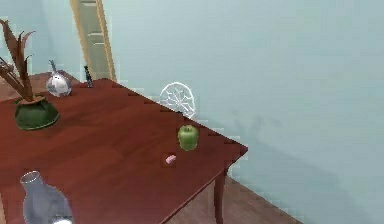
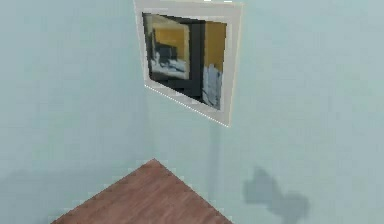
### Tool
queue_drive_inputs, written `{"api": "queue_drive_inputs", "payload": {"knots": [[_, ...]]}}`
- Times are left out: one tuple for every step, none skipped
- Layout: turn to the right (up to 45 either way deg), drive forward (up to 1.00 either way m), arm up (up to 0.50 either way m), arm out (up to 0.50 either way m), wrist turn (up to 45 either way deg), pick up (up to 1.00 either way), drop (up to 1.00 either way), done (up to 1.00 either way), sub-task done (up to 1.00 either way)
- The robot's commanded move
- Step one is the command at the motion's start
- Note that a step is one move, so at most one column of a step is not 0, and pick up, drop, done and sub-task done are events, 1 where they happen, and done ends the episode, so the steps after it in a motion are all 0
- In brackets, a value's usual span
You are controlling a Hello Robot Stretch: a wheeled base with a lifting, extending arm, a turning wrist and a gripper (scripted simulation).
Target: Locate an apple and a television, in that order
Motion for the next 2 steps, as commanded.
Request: {"api": "queue_drive_inputs", "payload": {"knots": [[0.0, 0.0, 0.0, 0.0, 0.0, 0.0, 0.0, 0.0, 1.0], [-45.0, 0.0, 0.0, 0.0, 0.0, 0.0, 0.0, 0.0, 0.0]]}}
